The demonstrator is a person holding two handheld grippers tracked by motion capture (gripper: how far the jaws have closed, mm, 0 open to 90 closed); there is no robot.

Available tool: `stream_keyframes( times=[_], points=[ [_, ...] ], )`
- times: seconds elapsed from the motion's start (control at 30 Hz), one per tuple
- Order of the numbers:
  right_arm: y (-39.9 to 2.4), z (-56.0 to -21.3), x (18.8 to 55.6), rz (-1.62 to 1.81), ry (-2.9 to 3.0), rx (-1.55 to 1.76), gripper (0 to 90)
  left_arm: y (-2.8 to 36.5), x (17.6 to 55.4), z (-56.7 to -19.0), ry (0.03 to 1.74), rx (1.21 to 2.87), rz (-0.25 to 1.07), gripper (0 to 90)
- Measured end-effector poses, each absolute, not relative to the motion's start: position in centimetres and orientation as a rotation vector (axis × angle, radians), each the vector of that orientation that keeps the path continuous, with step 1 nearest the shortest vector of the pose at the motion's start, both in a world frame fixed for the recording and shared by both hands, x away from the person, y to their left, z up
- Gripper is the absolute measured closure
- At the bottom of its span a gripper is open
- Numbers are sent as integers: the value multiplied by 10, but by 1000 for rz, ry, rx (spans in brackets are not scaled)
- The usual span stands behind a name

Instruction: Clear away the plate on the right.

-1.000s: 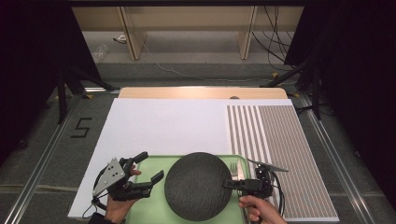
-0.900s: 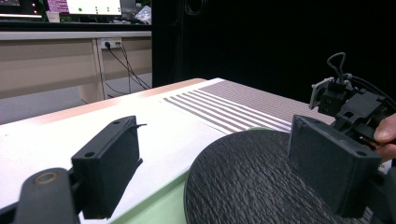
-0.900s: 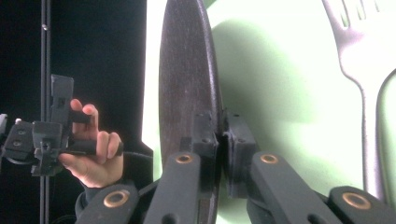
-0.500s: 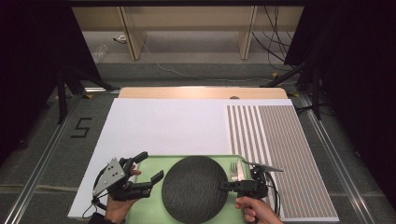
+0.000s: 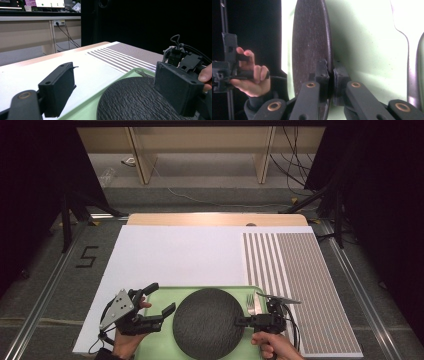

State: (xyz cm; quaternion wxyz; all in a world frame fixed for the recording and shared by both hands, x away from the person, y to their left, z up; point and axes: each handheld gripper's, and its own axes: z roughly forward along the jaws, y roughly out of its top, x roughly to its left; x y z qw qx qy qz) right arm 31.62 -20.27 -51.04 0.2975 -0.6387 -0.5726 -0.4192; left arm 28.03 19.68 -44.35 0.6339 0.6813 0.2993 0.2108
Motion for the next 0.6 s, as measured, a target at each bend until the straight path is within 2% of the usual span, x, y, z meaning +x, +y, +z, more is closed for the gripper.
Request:
stream_keyframes(
  times=[0.07, 0.17, 0.6],
  points=[
    [-203, -510, 316, -1109, -1526, -1689, 799, 197, 280, -444, 685, 1556, 482, 164],
    [-202, -510, 317, -1105, -1547, -1687, 806, 197, 280, -443, 683, 1557, 485, 164],
    [-198, -504, 317, -1070, -1682, -1669, 674, 197, 280, -443, 683, 1558, 485, 164]
  ],
)
